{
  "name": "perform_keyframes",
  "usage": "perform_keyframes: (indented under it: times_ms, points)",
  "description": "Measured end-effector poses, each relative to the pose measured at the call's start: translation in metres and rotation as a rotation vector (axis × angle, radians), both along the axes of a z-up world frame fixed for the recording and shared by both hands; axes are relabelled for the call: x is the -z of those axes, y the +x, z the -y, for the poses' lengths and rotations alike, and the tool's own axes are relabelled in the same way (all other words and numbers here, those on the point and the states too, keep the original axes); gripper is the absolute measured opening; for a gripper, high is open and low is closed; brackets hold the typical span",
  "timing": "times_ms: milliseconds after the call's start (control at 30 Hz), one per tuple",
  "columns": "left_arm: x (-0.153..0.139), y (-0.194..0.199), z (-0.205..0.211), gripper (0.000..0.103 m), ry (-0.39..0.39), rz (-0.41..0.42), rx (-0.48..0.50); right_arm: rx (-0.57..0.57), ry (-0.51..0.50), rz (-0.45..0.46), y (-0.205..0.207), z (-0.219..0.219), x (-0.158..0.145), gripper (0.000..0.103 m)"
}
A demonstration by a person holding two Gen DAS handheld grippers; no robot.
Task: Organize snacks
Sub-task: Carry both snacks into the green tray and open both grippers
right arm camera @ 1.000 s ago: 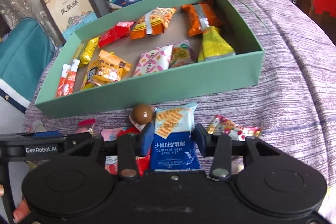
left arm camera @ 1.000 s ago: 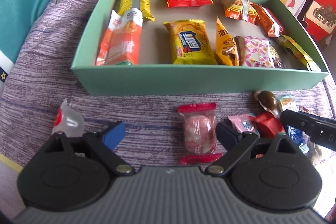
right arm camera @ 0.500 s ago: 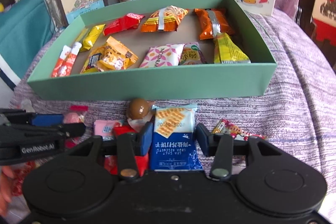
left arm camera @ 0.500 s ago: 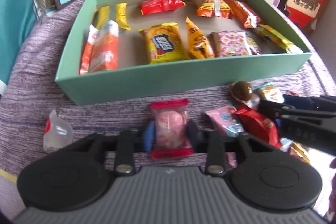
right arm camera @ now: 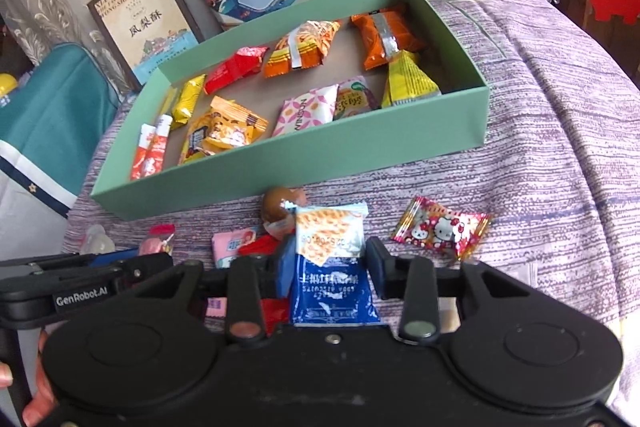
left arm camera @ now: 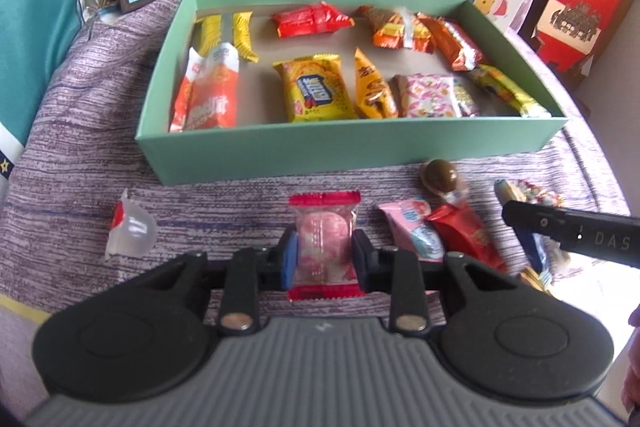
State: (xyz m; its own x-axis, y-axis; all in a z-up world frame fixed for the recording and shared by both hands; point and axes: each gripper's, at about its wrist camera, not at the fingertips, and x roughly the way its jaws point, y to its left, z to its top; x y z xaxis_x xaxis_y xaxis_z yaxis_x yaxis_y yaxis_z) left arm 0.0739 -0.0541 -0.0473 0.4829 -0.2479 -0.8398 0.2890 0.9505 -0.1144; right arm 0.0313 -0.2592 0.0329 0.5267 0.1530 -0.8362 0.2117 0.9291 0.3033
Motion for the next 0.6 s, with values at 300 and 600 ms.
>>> perform_keyframes:
  times_ms: [300,600]
  points:
    - [-0.043,0.004,0.01,0.028,-0.061,0.086,0.041,0.009,0.056,0.086,-0.002,0.015,-0.046,0.037]
    - [-0.068,0.066,0.035,0.028,-0.081,0.121,0.037,0.034,0.058,0.153,0.064,0.037,-0.063,0.037]
